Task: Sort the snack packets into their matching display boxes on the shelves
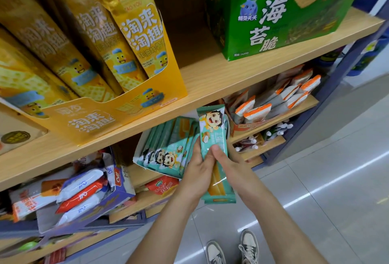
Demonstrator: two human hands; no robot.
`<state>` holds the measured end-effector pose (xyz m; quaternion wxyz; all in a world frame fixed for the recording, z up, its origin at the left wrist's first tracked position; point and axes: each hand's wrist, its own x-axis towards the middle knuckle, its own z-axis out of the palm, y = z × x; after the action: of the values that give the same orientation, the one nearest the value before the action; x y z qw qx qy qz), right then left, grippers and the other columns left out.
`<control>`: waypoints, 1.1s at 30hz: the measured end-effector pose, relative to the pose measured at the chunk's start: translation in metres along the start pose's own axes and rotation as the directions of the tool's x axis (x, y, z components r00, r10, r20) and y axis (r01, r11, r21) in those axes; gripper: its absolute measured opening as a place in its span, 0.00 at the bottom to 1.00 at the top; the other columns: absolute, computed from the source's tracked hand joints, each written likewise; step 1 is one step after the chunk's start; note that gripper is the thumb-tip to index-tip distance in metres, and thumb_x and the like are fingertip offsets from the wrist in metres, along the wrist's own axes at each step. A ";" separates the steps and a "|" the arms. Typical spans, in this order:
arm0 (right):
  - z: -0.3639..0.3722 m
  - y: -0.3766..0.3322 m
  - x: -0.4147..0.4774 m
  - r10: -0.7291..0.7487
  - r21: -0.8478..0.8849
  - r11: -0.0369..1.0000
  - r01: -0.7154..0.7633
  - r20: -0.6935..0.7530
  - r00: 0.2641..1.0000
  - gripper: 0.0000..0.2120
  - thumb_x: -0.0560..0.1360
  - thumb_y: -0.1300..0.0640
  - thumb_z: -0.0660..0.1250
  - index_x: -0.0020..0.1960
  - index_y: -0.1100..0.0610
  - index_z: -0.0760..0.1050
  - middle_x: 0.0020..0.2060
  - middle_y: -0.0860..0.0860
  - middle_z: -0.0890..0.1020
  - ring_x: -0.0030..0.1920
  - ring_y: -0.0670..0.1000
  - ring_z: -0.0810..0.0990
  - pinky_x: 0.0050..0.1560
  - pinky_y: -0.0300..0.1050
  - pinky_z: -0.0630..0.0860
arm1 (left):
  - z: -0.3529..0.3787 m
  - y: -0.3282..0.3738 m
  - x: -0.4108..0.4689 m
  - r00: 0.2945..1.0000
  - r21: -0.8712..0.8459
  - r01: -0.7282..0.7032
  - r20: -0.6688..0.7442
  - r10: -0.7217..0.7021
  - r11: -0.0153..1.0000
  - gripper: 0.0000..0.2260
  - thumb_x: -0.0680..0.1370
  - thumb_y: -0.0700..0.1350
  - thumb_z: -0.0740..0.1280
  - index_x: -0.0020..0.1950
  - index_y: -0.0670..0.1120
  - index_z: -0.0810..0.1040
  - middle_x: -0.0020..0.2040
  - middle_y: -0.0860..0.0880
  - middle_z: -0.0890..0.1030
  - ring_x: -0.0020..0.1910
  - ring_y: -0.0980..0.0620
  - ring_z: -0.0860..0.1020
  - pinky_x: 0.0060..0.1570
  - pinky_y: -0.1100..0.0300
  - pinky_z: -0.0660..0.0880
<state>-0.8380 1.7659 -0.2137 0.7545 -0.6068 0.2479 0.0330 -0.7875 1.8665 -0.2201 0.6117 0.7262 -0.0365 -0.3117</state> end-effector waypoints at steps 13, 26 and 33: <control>-0.095 0.000 -0.006 0.018 -0.368 0.925 -0.091 -0.198 0.980 0.22 0.71 0.60 0.75 0.62 0.48 0.76 0.51 0.48 0.83 0.45 0.50 0.84 0.44 0.48 0.81 | -0.012 -0.009 0.079 0.985 0.872 0.070 0.017 -0.173 0.485 0.23 0.78 0.62 0.62 0.65 0.48 0.74 0.59 0.47 0.79 0.53 0.44 0.79 0.53 0.51 0.76; -0.094 0.026 0.007 0.092 -0.293 0.947 -0.128 -0.134 0.987 0.26 0.71 0.63 0.75 0.64 0.48 0.72 0.52 0.47 0.82 0.48 0.49 0.83 0.44 0.48 0.82 | -0.009 -0.020 0.099 0.984 0.943 0.180 -0.169 -0.064 0.279 0.20 0.74 0.39 0.70 0.63 0.39 0.68 0.54 0.40 0.80 0.55 0.38 0.78 0.46 0.50 0.74; -0.083 0.028 0.021 0.174 -0.072 0.981 -0.180 -0.072 0.982 0.24 0.73 0.66 0.72 0.62 0.47 0.71 0.52 0.51 0.83 0.48 0.56 0.85 0.52 0.57 0.82 | -0.023 -0.017 0.100 0.977 0.838 0.201 -0.208 -0.044 0.507 0.11 0.75 0.53 0.70 0.47 0.46 0.80 0.41 0.48 0.82 0.40 0.48 0.80 0.42 0.56 0.77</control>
<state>-0.8575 1.6906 -0.2590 0.7159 -0.6120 0.3239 0.0898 -0.7008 1.8471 -0.2748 0.1527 0.9557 -0.0844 -0.2371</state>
